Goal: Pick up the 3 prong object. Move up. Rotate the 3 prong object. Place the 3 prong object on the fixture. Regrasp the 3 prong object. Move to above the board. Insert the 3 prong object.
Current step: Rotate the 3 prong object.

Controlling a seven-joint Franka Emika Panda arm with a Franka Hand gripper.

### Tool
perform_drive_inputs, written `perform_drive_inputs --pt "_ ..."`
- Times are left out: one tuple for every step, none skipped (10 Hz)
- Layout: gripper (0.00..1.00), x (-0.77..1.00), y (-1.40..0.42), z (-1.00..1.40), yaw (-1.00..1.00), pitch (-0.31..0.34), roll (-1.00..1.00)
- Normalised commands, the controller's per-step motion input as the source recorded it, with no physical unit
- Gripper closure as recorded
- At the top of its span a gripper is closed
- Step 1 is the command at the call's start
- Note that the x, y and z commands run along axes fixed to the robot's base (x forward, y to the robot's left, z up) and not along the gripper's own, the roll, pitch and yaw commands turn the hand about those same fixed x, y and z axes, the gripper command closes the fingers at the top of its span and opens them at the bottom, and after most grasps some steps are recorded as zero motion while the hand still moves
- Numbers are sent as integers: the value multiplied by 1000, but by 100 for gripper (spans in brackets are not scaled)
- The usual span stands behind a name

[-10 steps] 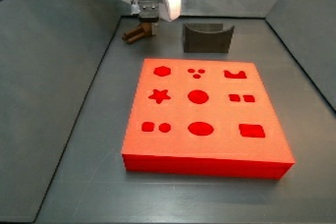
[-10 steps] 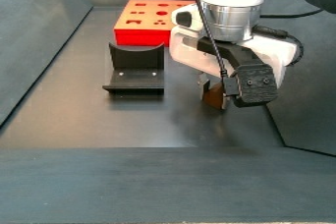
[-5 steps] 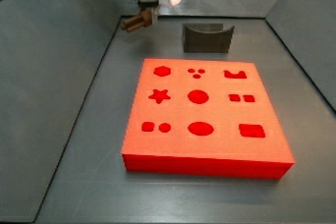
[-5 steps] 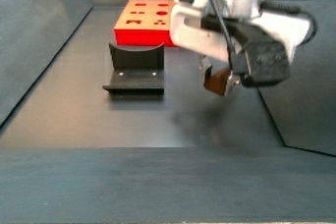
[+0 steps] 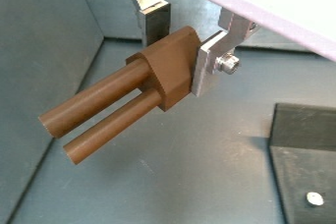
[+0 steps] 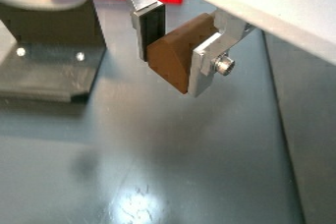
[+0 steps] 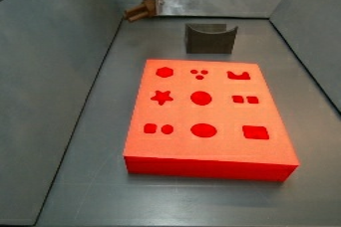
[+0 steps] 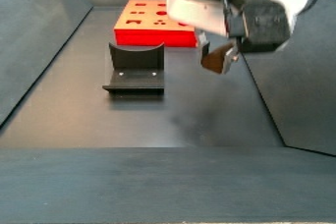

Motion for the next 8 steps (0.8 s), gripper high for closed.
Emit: perform_drive_inputs --pt "100 4 -102 444 23 42 69" --pt "100 -10 -62 266 23 47 93" --pt "100 0 0 0 -1000 0 0" --pt "100 12 16 -98 -1000 -1 -1" --pt "100 21 22 -82 -1000 -2 -3" --pt "100 22 24 -54 -1000 -3 -5" --pt "100 21 23 -49 -1000 -3 -5" --pt "100 20 22 -47 -1000 -3 -6"
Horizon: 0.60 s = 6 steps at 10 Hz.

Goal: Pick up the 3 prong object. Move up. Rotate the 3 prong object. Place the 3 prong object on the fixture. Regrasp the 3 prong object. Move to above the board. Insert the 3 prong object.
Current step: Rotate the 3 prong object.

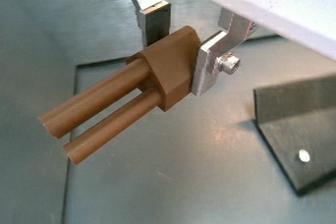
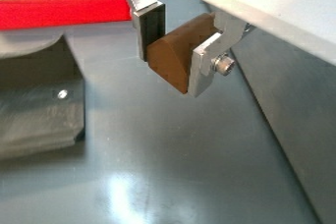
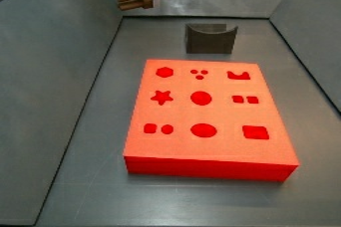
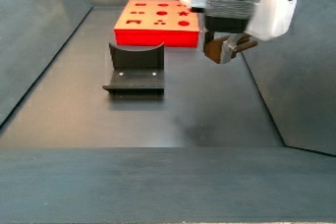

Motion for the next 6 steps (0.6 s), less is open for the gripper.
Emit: perform_drive_inputs --pt "100 20 22 -45 -1000 -3 -6" --pt "100 19 21 -42 -1000 -3 -6" --pt "100 18 21 -42 -1000 -2 -6" --pt "100 17 20 -42 -1000 -3 -7" --pt "100 17 20 -41 -1000 -3 -7" --pt "100 16 20 -41 -1000 -3 -7"
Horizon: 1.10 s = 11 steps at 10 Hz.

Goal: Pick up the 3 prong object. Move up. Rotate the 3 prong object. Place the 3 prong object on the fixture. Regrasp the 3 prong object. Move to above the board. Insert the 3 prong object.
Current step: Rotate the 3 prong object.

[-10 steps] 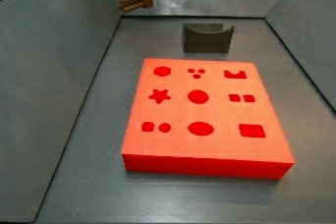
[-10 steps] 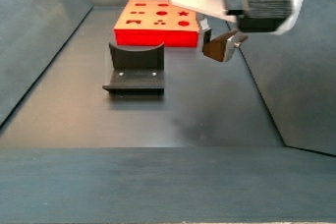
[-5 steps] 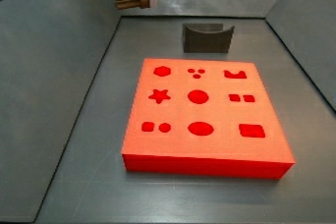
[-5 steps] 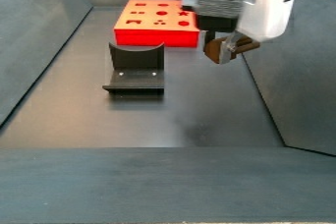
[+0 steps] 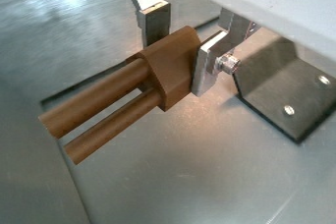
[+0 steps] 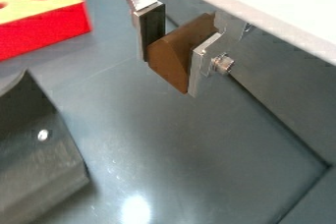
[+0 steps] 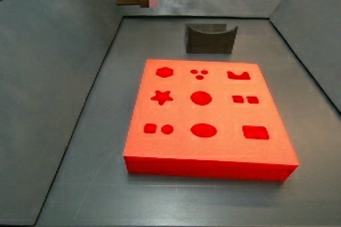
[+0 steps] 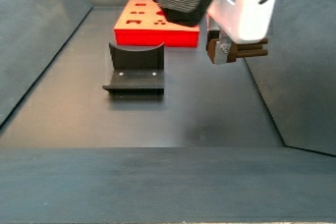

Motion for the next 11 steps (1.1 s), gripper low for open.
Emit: perform_drive_inputs --pt "100 16 20 -41 -1000 -3 -8" --pt "100 16 20 -42 -1000 -3 -8" --pt "100 15 20 -42 -1000 -3 -8" --pt "100 15 20 -42 -1000 -3 -9" --pt "100 15 20 -42 -1000 -3 -9" --pt "100 15 20 -42 -1000 -3 -10" --pt "100 15 20 -42 -1000 -3 -10" --pt "100 15 20 -42 -1000 -3 -11" --pt "100 14 20 -42 -1000 -3 -11" --pt "100 14 20 -42 -1000 -4 -12" --pt "100 14 20 -42 -1000 -4 -13"
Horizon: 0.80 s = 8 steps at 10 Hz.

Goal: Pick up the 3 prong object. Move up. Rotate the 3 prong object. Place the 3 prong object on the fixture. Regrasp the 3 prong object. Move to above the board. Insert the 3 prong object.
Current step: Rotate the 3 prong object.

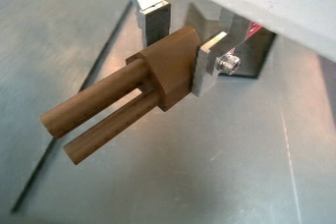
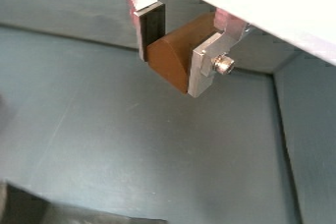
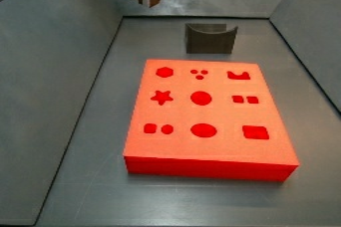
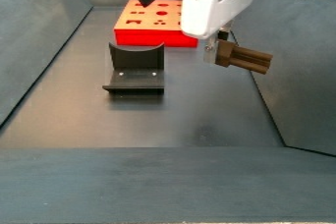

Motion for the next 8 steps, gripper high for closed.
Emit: perform_drive_inputs --pt "100 14 20 -42 -1000 -4 -14" --pt "100 13 20 -42 -1000 -4 -15" --pt "100 13 20 -42 -1000 -5 -16" --pt "100 13 20 -42 -1000 -5 -18" --pt "100 13 20 -42 -1000 -5 -20" --pt "100 13 20 -42 -1000 -6 -21" --pt "100 13 20 -42 -1000 -7 -25" --pt "100 13 20 -42 -1000 -8 -29"
